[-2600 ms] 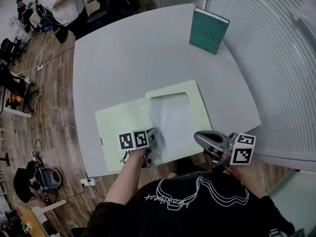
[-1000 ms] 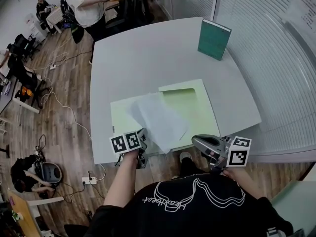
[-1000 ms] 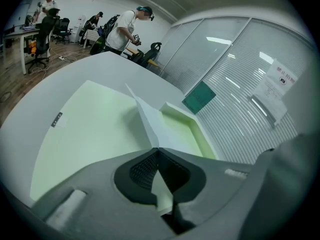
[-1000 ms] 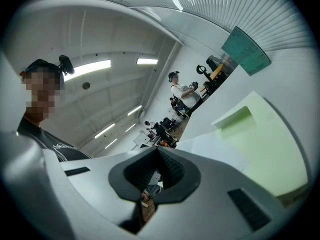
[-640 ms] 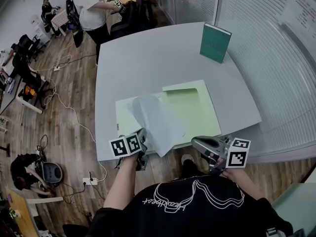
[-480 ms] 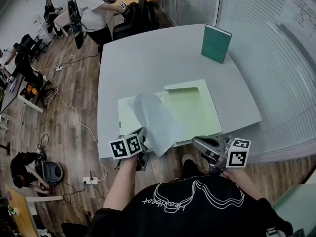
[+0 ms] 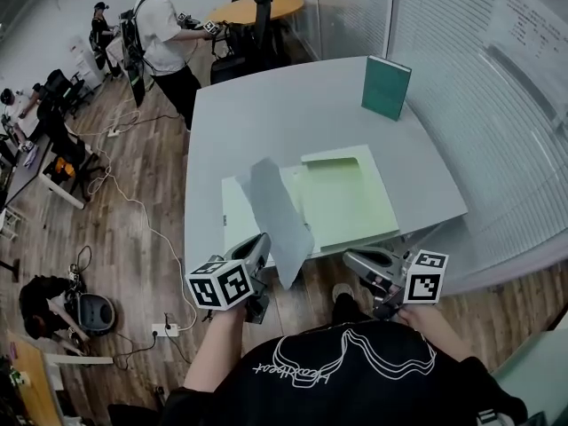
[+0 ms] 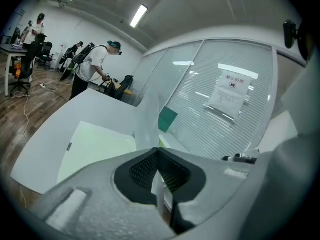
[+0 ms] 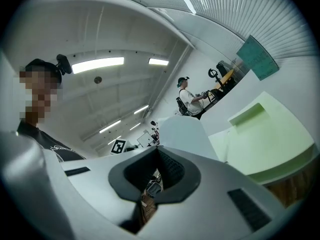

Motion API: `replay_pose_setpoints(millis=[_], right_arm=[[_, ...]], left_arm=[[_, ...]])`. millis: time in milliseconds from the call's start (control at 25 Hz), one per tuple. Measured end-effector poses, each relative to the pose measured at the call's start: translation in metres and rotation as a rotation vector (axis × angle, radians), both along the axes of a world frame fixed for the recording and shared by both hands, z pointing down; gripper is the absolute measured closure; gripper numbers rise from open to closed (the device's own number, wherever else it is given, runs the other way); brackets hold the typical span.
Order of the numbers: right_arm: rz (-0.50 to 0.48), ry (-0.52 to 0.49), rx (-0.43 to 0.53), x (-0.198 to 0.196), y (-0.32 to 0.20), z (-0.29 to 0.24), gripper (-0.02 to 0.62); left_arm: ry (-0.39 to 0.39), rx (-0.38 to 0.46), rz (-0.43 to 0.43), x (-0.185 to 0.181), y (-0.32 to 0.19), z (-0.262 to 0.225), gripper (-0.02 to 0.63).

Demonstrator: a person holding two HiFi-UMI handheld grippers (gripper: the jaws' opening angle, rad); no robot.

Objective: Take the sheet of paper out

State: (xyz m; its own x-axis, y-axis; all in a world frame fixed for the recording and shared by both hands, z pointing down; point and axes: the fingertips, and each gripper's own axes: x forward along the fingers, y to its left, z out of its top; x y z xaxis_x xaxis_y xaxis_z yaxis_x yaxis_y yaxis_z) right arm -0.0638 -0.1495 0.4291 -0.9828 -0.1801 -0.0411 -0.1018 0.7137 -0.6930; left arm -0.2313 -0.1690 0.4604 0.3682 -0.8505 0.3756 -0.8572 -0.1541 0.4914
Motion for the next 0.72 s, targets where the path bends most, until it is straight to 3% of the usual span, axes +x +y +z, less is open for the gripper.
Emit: replay_pose_setpoints(millis=[440, 720], right_arm=[[0.008, 0.002, 0.064, 0.016, 0.032, -0.014, 0.586], [0.009, 0.000, 0.087, 0.059, 0.060, -0.028, 0.586]], left_arm=[[0.146, 0.168, 0.071, 0.046, 0.059, -0.055, 0.593], [0.185, 0.212, 0.107, 0.098, 0.096, -0.078, 0.592]])
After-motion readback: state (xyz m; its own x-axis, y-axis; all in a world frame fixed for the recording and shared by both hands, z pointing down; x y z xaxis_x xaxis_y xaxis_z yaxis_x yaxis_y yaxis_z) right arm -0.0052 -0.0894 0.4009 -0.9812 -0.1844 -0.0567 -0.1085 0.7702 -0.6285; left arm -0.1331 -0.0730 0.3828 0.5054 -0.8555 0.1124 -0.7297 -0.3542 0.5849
